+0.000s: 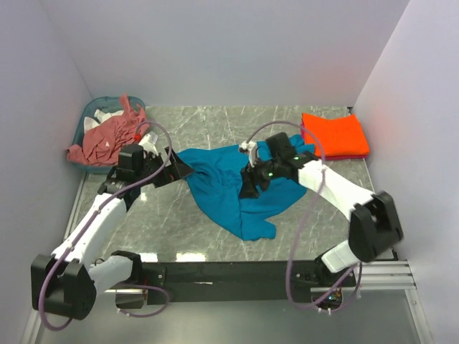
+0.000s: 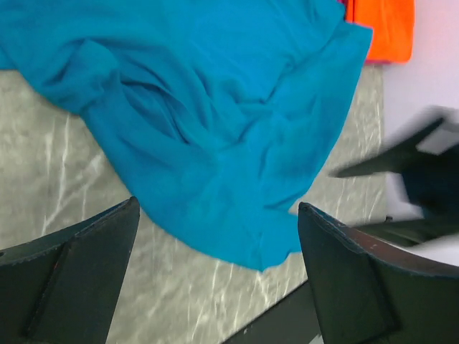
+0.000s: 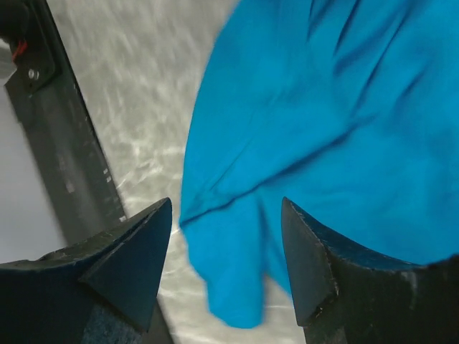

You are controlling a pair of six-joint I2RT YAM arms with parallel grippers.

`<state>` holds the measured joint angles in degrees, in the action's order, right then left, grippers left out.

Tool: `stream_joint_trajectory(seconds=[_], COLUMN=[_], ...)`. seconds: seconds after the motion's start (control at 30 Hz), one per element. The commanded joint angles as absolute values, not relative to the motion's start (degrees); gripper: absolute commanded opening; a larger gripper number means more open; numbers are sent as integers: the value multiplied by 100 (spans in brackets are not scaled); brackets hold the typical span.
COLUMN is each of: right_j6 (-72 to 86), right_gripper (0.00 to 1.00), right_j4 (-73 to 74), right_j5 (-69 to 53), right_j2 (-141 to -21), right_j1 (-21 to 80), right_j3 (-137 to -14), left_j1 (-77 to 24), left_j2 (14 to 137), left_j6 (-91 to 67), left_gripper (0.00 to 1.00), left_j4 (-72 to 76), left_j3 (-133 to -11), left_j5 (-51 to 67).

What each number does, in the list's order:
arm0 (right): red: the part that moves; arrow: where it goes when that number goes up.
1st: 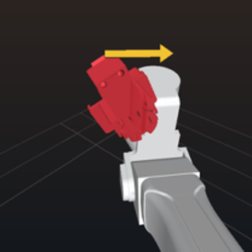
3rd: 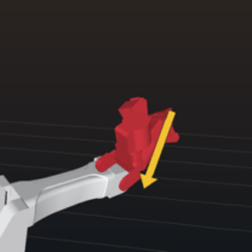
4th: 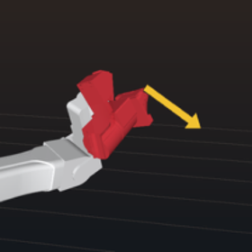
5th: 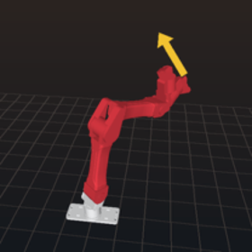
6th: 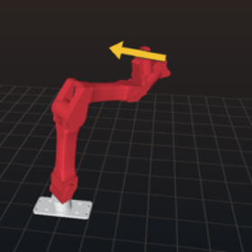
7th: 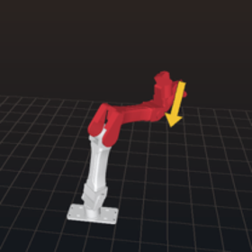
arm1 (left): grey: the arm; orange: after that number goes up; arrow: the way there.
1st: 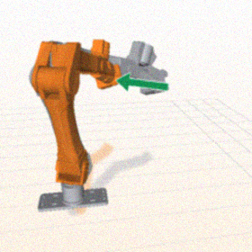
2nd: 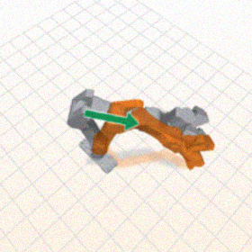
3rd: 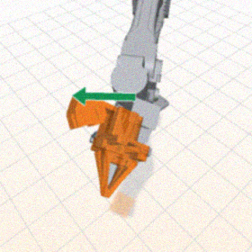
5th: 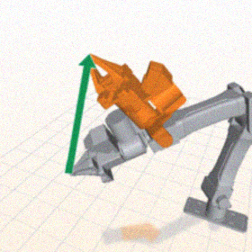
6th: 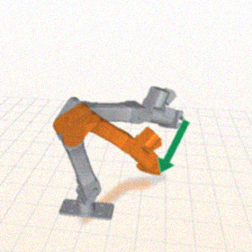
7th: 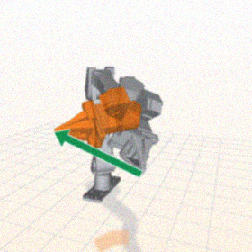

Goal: Fold and stack the t-shirts
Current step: Flatten the tshirt out

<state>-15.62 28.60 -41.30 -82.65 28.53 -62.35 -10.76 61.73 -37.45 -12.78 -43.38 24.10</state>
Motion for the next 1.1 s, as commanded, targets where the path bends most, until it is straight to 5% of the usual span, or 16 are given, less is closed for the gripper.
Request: stream_joint_trajectory(seconds=[0.0, 0.27, 0.83, 1.07], right_j6=[-573, -211, -281, -491], right_gripper=[68, 63, 57, 16], right_j4=[2470, 2619, 2830, 2892], right_j5=[-4229, -3069, -2400, -2154], right_j2=[-8779, -10107, -10810, -10477], right_j1=[2953, 3392, 3893, 3981], right_j3=[-6248, -6890, -7207, -7233], left_j1=[-1169, -1169, -1160, -1160], left_j2=[5415, 4097, 3199, 3243], left_j6=[-3325, -2199, -1925, -1916], left_gripper=[97, 100, 99, 99], left_j4=[-1693, -2127, -2022, -1995], left_j3=[-4772, -4931, -4078, -4043], left_j5=[1988, 371, 70, 202])
